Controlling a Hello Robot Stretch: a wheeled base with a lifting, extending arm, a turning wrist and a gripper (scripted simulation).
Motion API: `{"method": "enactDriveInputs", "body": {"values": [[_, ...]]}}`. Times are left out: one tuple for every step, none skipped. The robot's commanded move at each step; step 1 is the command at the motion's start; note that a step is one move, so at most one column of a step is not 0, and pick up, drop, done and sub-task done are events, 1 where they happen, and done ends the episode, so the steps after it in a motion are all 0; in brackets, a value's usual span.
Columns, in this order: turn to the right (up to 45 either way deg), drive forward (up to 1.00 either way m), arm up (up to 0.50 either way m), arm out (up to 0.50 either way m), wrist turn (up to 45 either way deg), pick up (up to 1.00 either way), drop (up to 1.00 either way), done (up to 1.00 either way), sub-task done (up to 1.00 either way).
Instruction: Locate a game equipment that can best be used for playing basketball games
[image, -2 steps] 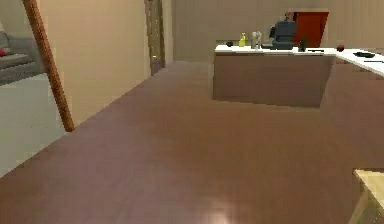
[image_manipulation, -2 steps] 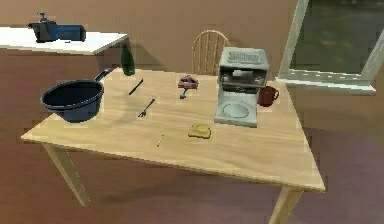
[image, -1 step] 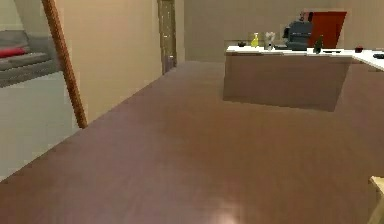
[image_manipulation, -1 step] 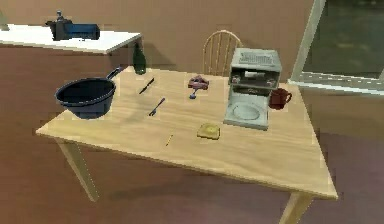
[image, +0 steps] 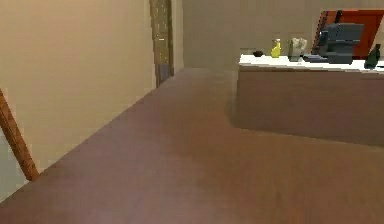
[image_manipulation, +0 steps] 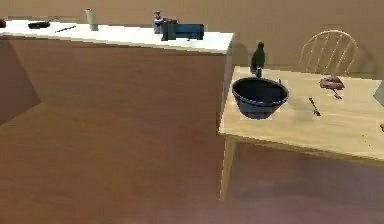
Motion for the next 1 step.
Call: {"method": "enactDriveInputs", "body": {"values": [[0.0, 1.0, 0.0, 0.0, 0.0, 0.0, 0.0, 0.0, 0.0]]}}
